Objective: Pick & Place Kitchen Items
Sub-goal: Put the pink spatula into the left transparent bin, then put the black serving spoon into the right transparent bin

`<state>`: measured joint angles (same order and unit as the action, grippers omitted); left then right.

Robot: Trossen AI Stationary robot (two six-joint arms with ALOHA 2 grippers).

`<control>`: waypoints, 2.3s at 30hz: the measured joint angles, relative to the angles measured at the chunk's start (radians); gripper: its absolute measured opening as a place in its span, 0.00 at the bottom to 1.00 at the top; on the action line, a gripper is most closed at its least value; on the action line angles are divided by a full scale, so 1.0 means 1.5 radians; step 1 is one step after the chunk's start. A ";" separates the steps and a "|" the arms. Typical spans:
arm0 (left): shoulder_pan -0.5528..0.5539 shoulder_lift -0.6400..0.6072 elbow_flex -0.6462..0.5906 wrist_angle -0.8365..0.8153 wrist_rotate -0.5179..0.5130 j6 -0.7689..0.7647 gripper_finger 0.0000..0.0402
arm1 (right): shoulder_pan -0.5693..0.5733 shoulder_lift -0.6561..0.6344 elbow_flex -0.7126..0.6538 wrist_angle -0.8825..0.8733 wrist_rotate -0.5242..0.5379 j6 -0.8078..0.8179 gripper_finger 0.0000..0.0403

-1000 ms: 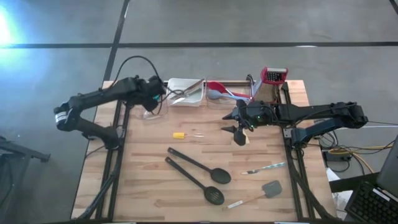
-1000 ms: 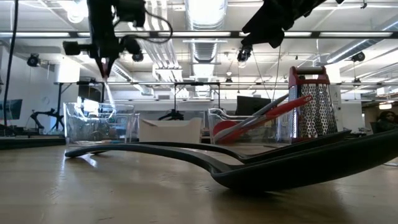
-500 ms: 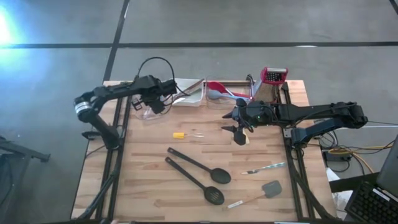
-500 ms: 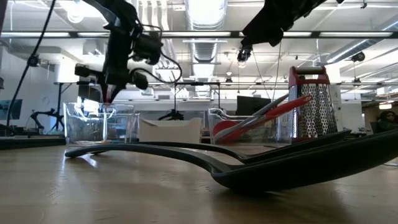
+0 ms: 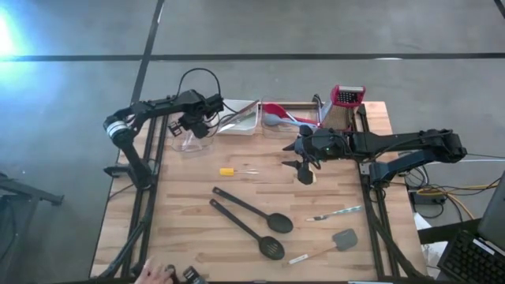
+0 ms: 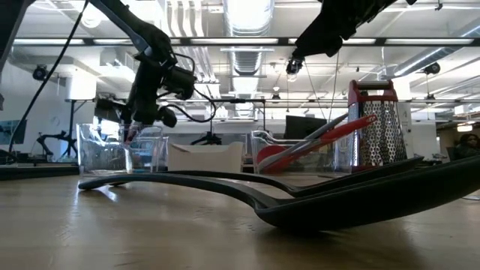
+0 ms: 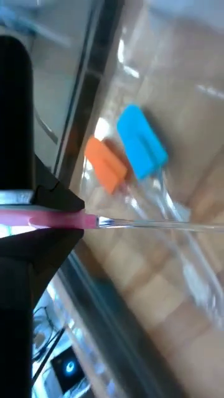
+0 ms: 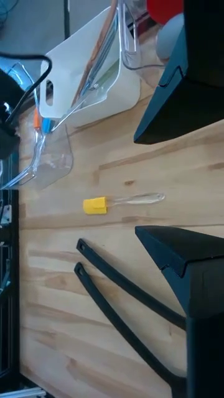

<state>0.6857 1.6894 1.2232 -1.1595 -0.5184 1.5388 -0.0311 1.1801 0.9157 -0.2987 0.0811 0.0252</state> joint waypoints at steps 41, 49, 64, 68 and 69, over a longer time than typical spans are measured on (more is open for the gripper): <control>-0.154 -0.325 0.000 0.204 0.336 -0.461 0.11 | 0.006 -0.009 -0.003 -0.138 0.018 0.190 0.54; -0.306 -0.328 -0.021 0.341 0.346 -0.635 0.08 | 0.059 -0.009 -0.003 -0.222 0.059 0.262 0.54; -0.431 -0.273 -0.106 0.445 0.391 -0.700 0.10 | 0.098 -0.023 -0.002 -0.259 0.101 0.296 0.54; -0.434 -0.265 -0.106 0.447 0.391 -0.712 0.10 | 0.141 -0.023 -0.002 -0.277 0.100 0.338 0.54; -0.434 -0.264 -0.106 0.449 0.391 -0.714 0.10 | 0.155 -0.023 -0.002 -0.281 0.100 0.357 0.54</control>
<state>0.0353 1.2929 1.0641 -0.4853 0.0682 0.4672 0.2020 1.1454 0.9123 -0.7209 0.2317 0.5608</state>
